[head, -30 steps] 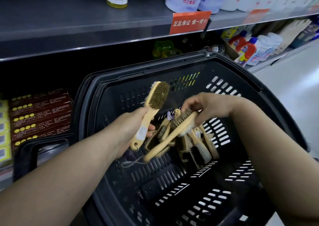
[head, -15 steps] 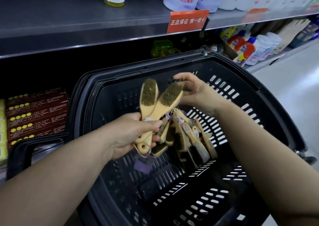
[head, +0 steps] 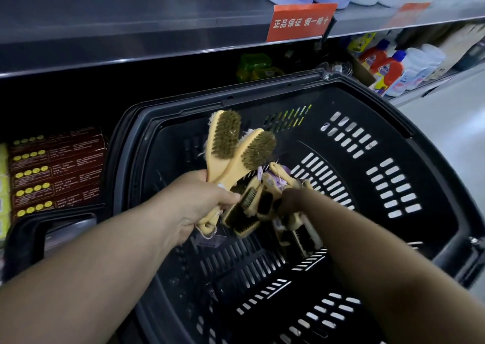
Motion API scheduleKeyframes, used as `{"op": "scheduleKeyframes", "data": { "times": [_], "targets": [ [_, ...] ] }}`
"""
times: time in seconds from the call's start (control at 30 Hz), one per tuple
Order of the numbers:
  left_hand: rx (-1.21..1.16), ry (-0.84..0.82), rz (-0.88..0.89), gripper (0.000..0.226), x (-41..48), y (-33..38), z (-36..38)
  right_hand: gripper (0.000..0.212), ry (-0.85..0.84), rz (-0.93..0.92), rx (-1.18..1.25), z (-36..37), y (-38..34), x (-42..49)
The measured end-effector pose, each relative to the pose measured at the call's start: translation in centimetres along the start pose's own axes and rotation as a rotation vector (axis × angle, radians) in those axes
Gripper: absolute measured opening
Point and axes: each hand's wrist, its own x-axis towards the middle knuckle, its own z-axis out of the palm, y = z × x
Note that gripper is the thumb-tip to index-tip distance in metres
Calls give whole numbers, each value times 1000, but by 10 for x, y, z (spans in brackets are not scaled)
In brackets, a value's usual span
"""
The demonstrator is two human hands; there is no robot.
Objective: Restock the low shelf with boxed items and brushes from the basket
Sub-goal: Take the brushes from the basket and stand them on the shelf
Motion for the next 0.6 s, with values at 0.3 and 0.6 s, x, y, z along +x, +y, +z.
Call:
{"op": "scheduleKeyframes", "data": {
  "times": [0.3, 0.6],
  "targets": [
    [31, 75, 124, 3, 0, 2, 4, 48, -178, -645, 431, -94, 46, -110],
    [-212, -124, -42, 23, -13, 7, 6, 19, -77, -873, 1060, -88, 20, -128]
  ]
}}
